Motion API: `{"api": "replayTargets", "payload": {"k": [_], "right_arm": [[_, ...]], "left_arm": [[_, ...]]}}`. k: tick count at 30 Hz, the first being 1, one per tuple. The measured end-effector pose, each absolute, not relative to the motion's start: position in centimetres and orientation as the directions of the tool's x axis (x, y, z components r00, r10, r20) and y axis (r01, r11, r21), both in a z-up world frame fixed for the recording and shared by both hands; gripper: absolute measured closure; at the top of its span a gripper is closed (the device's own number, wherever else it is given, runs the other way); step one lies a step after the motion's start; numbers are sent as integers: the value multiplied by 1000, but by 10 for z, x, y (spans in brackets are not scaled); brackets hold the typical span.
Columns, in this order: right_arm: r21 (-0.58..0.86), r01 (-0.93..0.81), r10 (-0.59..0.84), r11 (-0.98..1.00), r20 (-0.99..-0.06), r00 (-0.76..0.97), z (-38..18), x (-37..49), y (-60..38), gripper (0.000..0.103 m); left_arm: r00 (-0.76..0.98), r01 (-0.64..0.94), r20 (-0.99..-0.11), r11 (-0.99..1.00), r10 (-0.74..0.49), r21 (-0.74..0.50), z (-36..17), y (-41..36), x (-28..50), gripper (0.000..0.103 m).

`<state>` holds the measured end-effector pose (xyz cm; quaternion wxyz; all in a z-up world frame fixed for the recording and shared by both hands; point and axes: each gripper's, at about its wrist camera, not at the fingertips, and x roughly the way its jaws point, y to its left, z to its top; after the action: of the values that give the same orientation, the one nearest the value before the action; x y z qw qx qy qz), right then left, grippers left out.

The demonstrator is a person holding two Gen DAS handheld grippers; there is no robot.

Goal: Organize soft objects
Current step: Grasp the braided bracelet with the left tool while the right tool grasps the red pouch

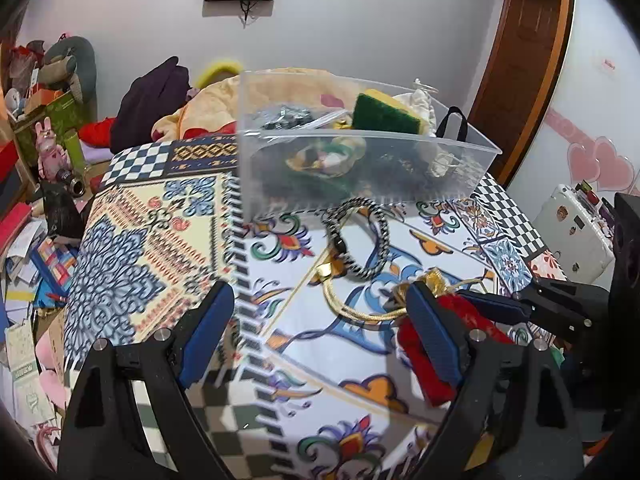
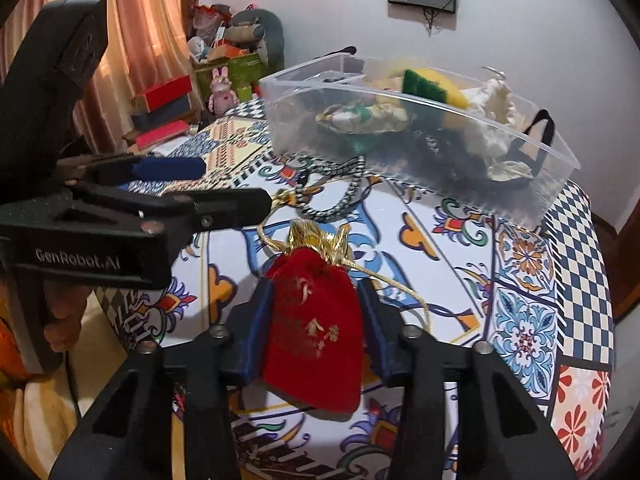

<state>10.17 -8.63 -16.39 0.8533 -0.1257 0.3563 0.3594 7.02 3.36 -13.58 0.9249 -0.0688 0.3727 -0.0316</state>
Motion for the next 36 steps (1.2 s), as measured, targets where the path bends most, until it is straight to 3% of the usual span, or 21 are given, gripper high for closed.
{"api": "replayTargets", "payload": {"k": [3, 6, 17, 20, 24, 29, 36], "right_arm": [[43, -672, 515, 739, -678, 524, -159, 104, -98, 77], [38, -630, 494, 776, -658, 569, -153, 109, -112, 78], [130, -507, 474, 852, -604, 641, -137, 128, -162, 78], [146, -503, 482, 852, -596, 643, -135, 129, -163, 78], [157, -495, 483, 854, -589, 647, -131, 130, -166, 78], [156, -496, 486, 854, -579, 654, -127, 132, -168, 78], [150, -498, 492, 854, -542, 681, -108, 144, -168, 78]], "left_arm": [[723, 18, -682, 990, -111, -141, -134, 24, 80, 15], [721, 18, -685, 991, -105, -133, -133, 16, 94, 16], [666, 18, -739, 993, -98, -115, -148, -1, 131, 37], [669, 15, -739, 996, -77, -90, -149, 0, 133, 46], [675, 39, -731, 994, -99, -98, -149, -1, 133, 72], [697, 70, -707, 993, -115, -93, -143, -1, 121, 91], [756, 100, -640, 991, -137, -94, -115, 4, 100, 91]]}}
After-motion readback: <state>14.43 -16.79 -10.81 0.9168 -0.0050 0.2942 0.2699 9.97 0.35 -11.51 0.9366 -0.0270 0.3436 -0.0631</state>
